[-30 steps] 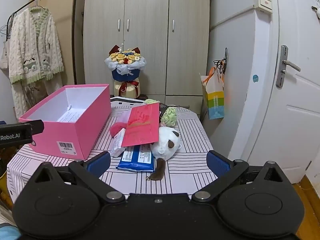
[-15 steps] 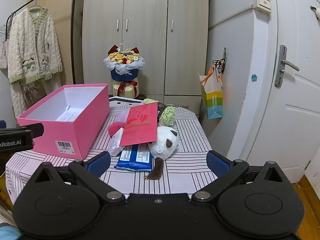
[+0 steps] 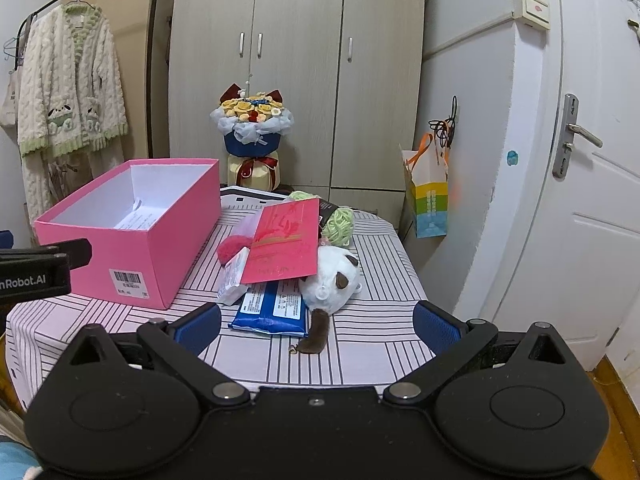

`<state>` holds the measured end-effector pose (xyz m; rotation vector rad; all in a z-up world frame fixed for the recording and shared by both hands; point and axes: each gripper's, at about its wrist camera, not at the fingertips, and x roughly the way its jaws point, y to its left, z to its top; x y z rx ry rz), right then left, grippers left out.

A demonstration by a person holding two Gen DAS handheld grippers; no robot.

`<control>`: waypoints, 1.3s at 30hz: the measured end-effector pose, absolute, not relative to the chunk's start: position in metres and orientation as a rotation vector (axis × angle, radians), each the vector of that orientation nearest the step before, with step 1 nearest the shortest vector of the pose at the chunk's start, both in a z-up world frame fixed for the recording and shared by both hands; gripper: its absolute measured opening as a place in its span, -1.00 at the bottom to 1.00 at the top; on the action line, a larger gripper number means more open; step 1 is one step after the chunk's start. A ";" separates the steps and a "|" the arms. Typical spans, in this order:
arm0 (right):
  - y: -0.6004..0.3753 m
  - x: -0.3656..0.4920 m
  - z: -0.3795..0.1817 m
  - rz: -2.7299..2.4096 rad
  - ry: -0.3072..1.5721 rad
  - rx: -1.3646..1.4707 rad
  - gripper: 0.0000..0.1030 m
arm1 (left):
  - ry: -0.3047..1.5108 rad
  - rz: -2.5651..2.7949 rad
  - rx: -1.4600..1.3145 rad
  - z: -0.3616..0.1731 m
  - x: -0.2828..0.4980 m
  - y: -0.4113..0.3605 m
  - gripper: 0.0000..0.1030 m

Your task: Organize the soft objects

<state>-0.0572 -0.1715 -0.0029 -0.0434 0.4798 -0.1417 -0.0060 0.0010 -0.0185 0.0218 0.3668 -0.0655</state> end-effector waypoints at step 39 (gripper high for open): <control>-0.193 -0.046 -0.003 -0.037 0.376 -0.109 1.00 | 0.361 -0.279 0.002 0.008 0.010 -0.019 0.95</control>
